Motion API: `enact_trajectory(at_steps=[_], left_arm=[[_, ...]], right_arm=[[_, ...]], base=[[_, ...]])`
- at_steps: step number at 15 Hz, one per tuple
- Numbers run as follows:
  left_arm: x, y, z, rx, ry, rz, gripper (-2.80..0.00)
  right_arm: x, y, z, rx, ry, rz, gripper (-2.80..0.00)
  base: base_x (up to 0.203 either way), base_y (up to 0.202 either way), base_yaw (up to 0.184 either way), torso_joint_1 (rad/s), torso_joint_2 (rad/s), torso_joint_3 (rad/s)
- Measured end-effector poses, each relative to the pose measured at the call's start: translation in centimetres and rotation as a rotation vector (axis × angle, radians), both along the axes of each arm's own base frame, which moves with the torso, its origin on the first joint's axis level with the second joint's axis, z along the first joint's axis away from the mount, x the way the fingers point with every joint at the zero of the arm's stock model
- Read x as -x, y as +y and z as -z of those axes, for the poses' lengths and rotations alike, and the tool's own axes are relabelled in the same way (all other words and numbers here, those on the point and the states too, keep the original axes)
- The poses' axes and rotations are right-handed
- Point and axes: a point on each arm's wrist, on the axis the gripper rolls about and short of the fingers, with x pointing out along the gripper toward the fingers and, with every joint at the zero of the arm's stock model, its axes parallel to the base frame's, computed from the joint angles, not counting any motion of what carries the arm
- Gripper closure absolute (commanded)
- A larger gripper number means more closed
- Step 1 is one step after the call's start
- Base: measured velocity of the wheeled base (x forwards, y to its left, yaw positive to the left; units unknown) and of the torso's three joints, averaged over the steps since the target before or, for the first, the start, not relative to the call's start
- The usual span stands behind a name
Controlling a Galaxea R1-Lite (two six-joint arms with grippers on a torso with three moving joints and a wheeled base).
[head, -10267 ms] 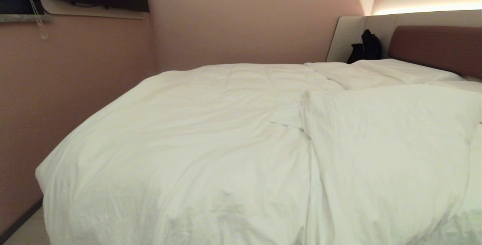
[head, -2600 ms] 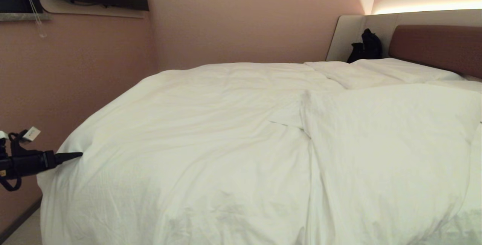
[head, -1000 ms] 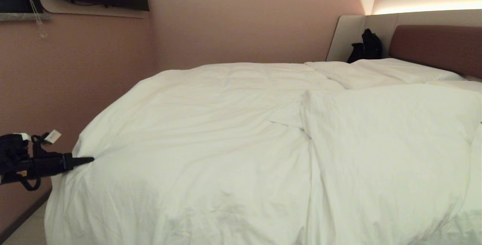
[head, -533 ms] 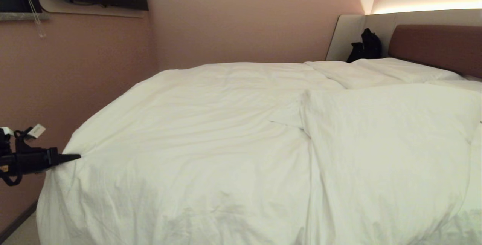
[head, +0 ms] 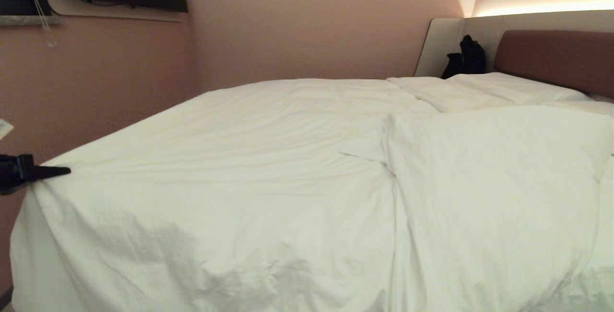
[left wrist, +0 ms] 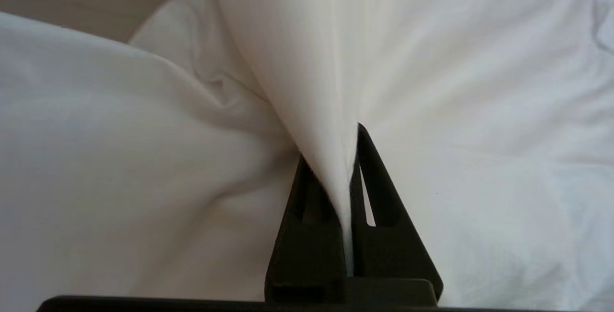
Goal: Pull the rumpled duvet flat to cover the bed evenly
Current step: Flatten the corners of the folded blanket
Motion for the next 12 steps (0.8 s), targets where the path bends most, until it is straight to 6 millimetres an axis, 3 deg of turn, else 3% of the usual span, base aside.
enact_trajectory(at_steps=[3, 5, 9, 12], left_arm=[[1.8, -2.0, -5.6, -0.049, -0.084, -0.021, 0.00], [2.4, -3.1, -7.9, -0.086, -0.131, -0.014, 0.00], [3.5, -4.3, -10.4, -0.140, -0.187, -0.008, 0.00], [3.4, -4.1, -10.3, -0.149, -0.182, -0.018, 0.00]], right_arm=[[0.0, 0.0, 0.0, 0.000, 0.000, 0.000, 0.00], [0.0, 0.0, 0.0, 0.000, 0.000, 0.000, 0.00], [0.0, 0.0, 0.0, 0.000, 0.000, 0.000, 0.00], [0.0, 0.0, 0.0, 0.000, 0.000, 0.000, 0.00]], base=[[0.000, 0.000, 0.000, 0.000, 0.00, 0.000], [0.000, 0.000, 0.000, 0.000, 0.00, 0.000], [0.000, 0.000, 0.000, 0.000, 0.00, 0.000], [0.000, 0.000, 0.000, 0.000, 0.00, 0.000]])
